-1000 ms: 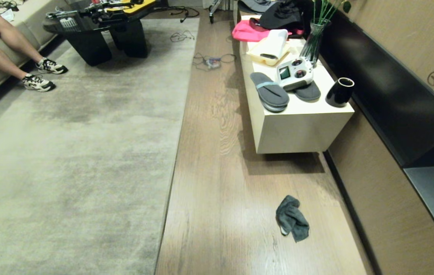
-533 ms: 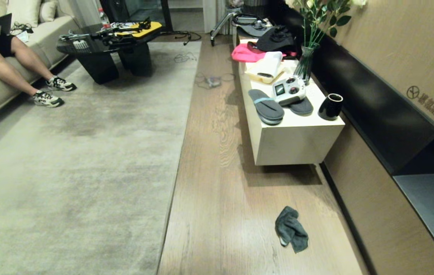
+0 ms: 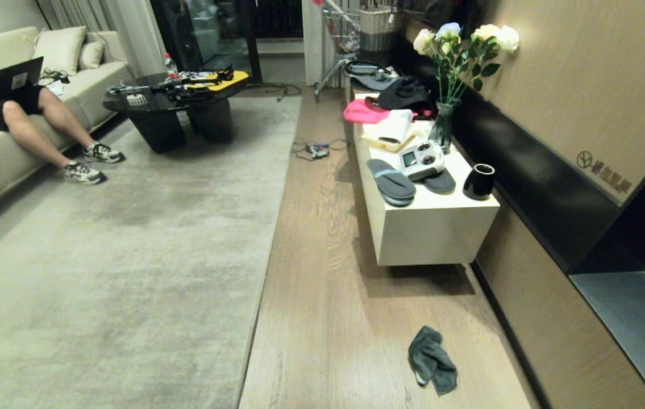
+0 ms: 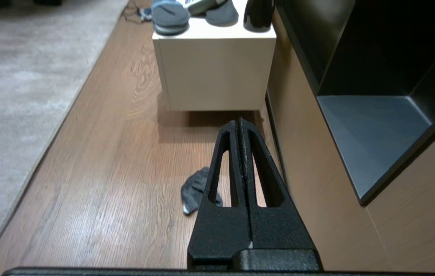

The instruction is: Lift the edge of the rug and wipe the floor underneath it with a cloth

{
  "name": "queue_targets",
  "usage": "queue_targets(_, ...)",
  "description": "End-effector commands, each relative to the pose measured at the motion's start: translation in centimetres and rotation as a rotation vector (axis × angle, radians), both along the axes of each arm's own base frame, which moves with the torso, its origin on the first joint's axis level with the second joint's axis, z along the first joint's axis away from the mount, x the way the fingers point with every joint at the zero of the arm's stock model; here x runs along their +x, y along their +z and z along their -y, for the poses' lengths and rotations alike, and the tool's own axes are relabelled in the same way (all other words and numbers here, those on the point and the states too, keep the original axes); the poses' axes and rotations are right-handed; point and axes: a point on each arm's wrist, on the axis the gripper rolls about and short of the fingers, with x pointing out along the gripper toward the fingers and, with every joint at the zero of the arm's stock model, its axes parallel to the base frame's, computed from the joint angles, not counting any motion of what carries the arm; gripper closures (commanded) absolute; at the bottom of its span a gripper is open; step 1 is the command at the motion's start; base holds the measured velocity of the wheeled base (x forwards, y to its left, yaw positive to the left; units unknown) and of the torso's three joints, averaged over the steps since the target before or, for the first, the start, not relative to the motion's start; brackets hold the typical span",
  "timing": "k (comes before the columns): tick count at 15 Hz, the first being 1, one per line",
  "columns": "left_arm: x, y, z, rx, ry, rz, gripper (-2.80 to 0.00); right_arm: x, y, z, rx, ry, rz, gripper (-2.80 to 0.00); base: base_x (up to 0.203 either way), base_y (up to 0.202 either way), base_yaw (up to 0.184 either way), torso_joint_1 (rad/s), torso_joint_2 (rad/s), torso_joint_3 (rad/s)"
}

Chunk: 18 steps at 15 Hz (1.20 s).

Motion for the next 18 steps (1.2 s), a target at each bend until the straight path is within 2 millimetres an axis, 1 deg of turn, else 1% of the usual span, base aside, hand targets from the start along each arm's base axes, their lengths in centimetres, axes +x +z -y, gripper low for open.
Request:
queue_targets(1,0.00,-0.01,0.00,-0.001,0.000,-0.001,0.00,0.01,0.02,0.00,0.000,0.000,0.000,0.00,0.000,0.000,0.000,0.001,0.00,0.190)
queue_targets(18,0.00,-0.01,0.00,0.002,0.001,-0.001,0.00,0.01,0.01,0.00,0.000,0.001,-0.001,0.00,0.000,0.000,0.000,0.001,0.00,0.011)
